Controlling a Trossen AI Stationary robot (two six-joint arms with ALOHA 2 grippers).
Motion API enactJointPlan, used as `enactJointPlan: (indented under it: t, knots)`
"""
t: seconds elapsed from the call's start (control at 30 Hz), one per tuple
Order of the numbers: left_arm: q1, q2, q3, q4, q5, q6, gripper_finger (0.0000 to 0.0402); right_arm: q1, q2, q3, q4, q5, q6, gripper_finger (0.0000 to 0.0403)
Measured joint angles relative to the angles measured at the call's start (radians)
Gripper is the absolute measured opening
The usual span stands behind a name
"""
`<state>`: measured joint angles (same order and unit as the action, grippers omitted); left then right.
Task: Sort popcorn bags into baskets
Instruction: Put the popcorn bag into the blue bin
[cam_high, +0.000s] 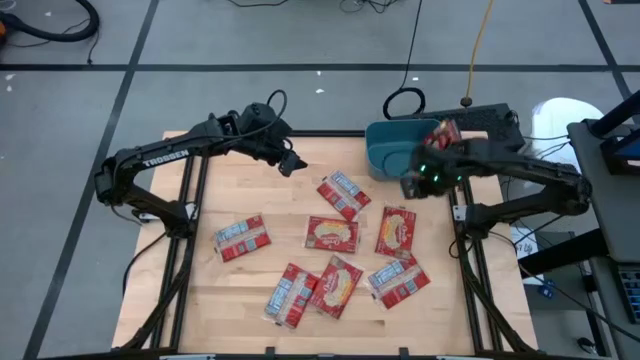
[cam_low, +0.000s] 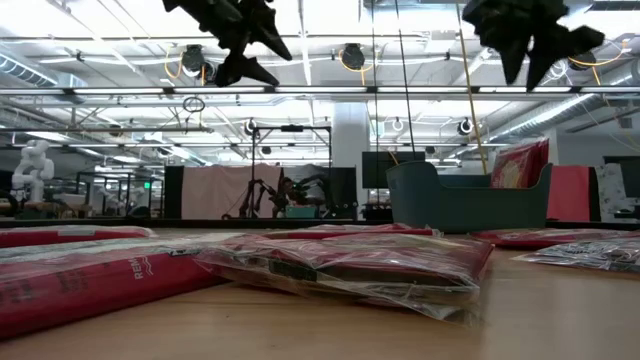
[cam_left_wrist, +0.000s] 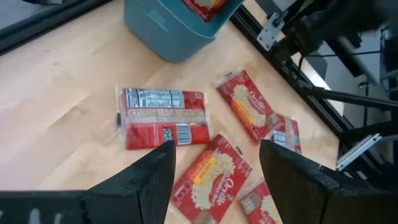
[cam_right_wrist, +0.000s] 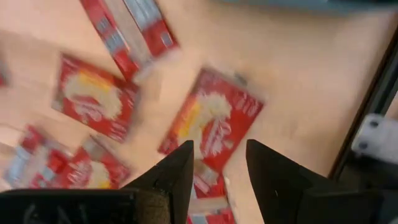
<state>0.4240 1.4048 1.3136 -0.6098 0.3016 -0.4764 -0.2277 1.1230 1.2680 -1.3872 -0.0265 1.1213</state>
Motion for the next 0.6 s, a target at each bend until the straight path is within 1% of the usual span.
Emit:
enactJointPlan:
  t: [0.1, 0.13, 0.23, 0.33, 0.47, 0.6]
  knots:
    - [-0.005, 0.0, 0.0, 0.002, 0.0, -0.042, 0.0234, 0.053, -0.014, -0.108, 0.12, -0.076, 0.041, 0.0141]
    - [-0.009, 0.0, 0.0, 0.003, -0.004, -0.054, 0.0234, 0.071, -0.018, -0.144, 0.163, -0.085, 0.058, 0.0142]
    - [-0.033, 0.0, 0.0, 0.009, -0.033, -0.08, 0.0234, 0.114, -0.031, -0.257, 0.269, -0.082, 0.102, 0.0142]
    - [-0.065, 0.0, 0.0, 0.008, -0.058, -0.098, 0.0234, 0.14, -0.054, -0.374, 0.337, -0.082, 0.132, 0.0142]
    - [-0.121, 0.0, 0.0, 0.014, -0.101, -0.145, 0.0234, 0.179, -0.103, -0.518, 0.439, -0.106, 0.184, 0.0142]
    - [-0.183, 0.0, 0.0, 0.033, -0.12, -0.22, 0.0234, 0.218, -0.153, -0.63, 0.514, -0.078, 0.226, 0.0157]
